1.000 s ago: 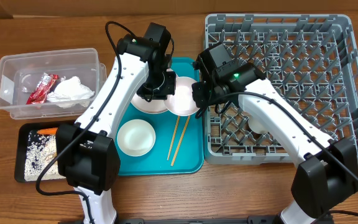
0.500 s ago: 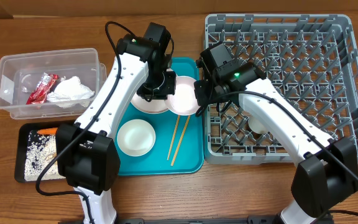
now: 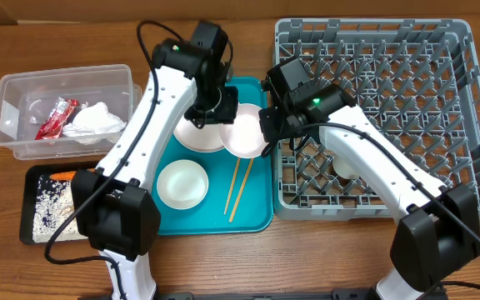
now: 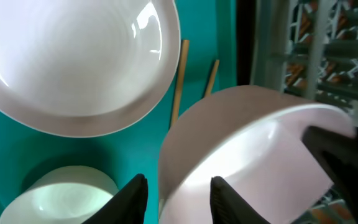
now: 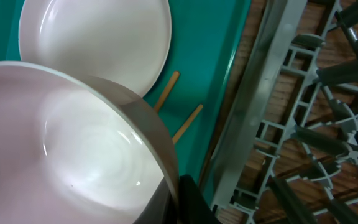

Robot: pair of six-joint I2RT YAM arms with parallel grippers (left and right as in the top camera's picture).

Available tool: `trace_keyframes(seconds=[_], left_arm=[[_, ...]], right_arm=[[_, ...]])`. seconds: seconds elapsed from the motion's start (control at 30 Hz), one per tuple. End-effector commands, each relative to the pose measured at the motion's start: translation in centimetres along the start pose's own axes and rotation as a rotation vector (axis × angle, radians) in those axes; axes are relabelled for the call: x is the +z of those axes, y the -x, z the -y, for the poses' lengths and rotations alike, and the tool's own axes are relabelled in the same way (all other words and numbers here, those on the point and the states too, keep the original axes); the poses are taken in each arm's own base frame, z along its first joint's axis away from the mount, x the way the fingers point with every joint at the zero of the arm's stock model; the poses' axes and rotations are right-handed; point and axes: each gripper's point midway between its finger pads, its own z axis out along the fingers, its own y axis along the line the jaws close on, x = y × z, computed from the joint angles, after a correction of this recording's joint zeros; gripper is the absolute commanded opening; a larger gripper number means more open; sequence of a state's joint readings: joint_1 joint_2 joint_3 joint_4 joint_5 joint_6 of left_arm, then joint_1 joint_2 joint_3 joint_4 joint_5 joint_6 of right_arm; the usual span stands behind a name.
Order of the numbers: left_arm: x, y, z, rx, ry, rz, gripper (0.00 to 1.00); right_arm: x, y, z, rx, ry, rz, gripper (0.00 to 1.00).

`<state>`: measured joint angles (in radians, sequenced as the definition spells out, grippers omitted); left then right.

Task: Sort waste into correct bins and load items into the dishwasher
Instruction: 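Release with the left gripper and lift the plate into the rack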

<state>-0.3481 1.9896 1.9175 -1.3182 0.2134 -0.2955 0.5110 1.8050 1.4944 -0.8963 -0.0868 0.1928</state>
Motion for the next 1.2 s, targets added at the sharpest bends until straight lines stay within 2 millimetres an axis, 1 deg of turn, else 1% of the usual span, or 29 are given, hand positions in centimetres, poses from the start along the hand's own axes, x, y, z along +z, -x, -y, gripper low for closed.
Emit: trace_keyframes(seconds=[0.0, 0.03, 0.1, 0.13, 0.17, 0.23, 0.27, 0.3, 0.43, 0.53, 0.63, 0.73, 0.8, 0.83, 0.9, 1.03, 1.17], left_arm=[[-3.4, 1.6, 0.1, 0.019, -0.033, 0.081, 0.38], [-4.1, 1.9, -0.1, 0.017, -0.032, 0.095, 0.4], [-5.4, 2.6, -0.6, 0.021, -0.032, 0.127, 0.47], [-6.0, 3.2, -1.0, 0.029, -0.032, 0.151, 0.52], [-6.6, 3.8, -1.6, 0.024, -0.023, 0.176, 0.59], [-7.7, 5.0, -3.2, -0.003, 0.008, 0.227, 0.68], [-8.2, 5.6, -4.1, -0.02, 0.022, 0.251, 0.83], [-8.5, 6.0, -4.8, -0.034, 0.025, 0.266, 1.0], [-8.9, 6.4, -7.0, -0.085, 0.035, 0.281, 1.0], [-9.1, 6.5, -7.8, -0.103, 0.04, 0.285, 1.0], [-9.2, 6.6, -8.2, -0.111, 0.042, 0.287, 1.0], [-9.2, 6.6, -8.2, -0.111, 0.042, 0.287, 1.0], [-9.2, 6.6, -8.1, -0.109, 0.041, 0.287, 1.0], [-9.2, 6.6, -8.1, -0.109, 0.041, 0.287, 1.0], [-9.2, 6.6, -8.1, -0.109, 0.041, 0.287, 1.0], [-9.2, 6.6, -8.1, -0.109, 0.042, 0.286, 1.0], [-9.2, 6.6, -8.1, -0.109, 0.041, 0.286, 1.0]], right_arm=[[-0.2, 0.3, 0.1, -0.011, -0.014, 0.019, 0.04], [-0.2, 0.3, 0.1, -0.011, -0.014, 0.019, 0.04], [-0.2, 0.3, 0.0, -0.011, -0.013, 0.02, 0.04], [-0.2, 0.3, 0.1, -0.011, -0.013, 0.021, 0.04], [-0.2, 0.3, 0.1, -0.011, -0.013, 0.021, 0.04], [-0.2, 0.4, 0.1, -0.011, -0.018, 0.024, 0.04], [-0.2, 0.6, 0.4, -0.011, -0.033, 0.034, 0.04], [-0.2, 0.9, 0.7, -0.01, -0.05, 0.047, 0.04], [-0.5, 2.4, 2.5, -0.002, -0.132, 0.111, 0.04], [-1.1, 4.3, 4.2, -0.009, -0.201, 0.187, 0.04], [-1.7, 6.2, 5.8, -0.05, -0.254, 0.254, 0.04], [-2.9, 8.2, 8.3, -0.079, -0.361, 0.33, 0.04], [-4.1, 9.6, 10.2, -0.106, -0.461, 0.382, 0.04], [-4.6, 10.1, 10.8, -0.124, -0.495, 0.401, 0.04], [-5.7, 11.7, 11.9, -0.185, -0.557, 0.449, 0.04], [-7.9, 14.8, 13.0, -0.405, -0.654, 0.519, 0.04], [-10.0, 16.9, 14.2, -0.637, -0.783, 0.531, 0.04]])
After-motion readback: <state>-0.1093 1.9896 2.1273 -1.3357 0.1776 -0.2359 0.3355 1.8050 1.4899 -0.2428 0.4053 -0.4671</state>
